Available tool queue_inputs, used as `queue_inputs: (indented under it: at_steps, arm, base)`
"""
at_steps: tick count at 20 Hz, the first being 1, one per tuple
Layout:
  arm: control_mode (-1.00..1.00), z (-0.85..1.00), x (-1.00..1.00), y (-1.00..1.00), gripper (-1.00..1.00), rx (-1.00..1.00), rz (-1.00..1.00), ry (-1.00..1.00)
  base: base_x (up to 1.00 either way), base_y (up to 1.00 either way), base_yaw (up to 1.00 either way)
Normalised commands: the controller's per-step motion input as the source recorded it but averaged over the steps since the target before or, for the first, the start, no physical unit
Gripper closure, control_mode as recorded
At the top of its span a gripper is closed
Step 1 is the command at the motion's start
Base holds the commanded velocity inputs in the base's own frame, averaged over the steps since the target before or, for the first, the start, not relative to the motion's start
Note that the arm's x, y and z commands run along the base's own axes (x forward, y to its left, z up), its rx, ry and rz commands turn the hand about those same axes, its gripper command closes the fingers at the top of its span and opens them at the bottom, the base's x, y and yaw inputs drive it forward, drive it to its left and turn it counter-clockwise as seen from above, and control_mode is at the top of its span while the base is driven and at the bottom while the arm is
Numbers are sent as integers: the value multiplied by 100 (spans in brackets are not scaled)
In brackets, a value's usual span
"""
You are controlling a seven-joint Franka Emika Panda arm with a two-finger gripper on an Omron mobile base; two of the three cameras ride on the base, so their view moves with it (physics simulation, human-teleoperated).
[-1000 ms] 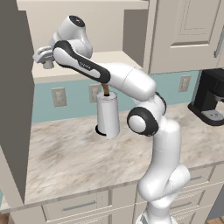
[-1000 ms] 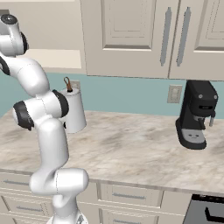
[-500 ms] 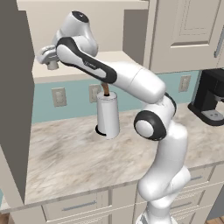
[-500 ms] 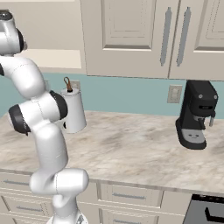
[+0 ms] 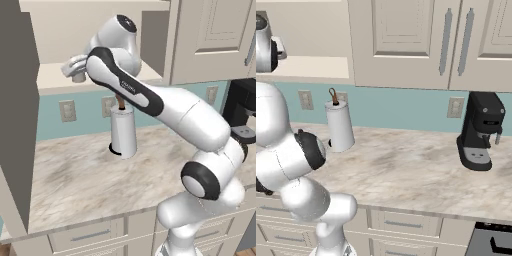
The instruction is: Collect the paprika, ketchup, and shaker from the cabinet and place them next to the stove.
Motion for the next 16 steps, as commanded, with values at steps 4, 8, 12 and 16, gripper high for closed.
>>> queue_inputs:
  at_steps: [4, 8, 12, 16]
  arm:
    - [-100, 0, -92, -82, 100, 17, 0, -15]
    - [-100, 0, -94, -69, 100, 11, 0, -16]
    - [-100, -2, -89, -36, 100, 2, 0, -8]
    - [-100, -38, -64, -7, 100, 0, 0, 0]
  base:
    - [0, 0, 0]
    - [0, 0, 0]
    - [0, 0, 0]
    - [0, 0, 0]
